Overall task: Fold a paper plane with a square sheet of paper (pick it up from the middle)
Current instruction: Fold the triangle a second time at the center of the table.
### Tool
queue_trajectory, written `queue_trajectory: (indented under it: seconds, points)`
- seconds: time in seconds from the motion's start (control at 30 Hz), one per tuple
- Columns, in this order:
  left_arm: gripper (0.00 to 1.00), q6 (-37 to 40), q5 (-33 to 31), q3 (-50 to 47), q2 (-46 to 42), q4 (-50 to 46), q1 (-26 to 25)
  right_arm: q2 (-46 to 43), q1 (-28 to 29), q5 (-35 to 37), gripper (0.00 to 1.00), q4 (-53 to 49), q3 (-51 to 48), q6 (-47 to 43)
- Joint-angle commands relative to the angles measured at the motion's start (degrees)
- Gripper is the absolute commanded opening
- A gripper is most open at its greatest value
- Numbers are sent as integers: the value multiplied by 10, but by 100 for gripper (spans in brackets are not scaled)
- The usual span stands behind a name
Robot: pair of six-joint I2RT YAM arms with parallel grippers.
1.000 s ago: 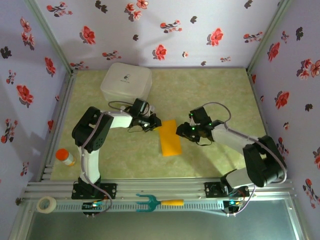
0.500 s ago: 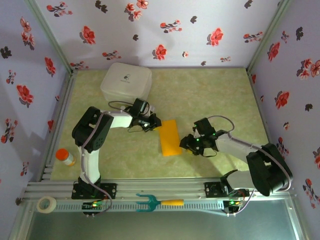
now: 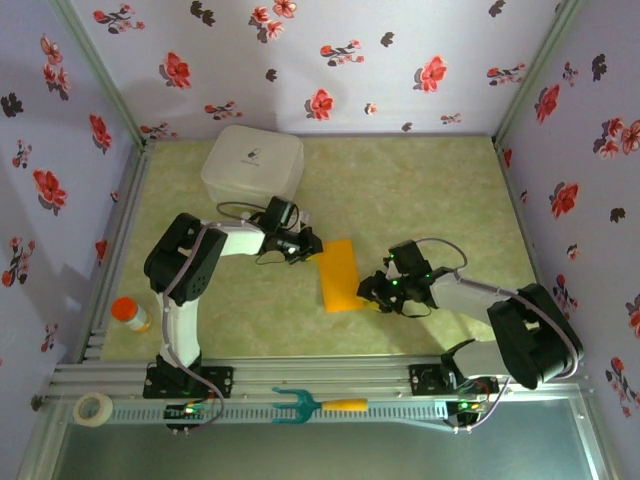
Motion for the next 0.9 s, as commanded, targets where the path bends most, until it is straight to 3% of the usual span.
queue_trajectory:
  seconds: [0.0,0.57,0.87]
  points:
    - [12,17,-3,-1,23,-48,3,7,-1,-12,35,18,-4,13]
    - [12,15,3,0,24,-43,3,24,-3,-30,41,65,17,5]
    - [12,24,8,3,27,-49,3,48,-14,-60,49,139,22,-13]
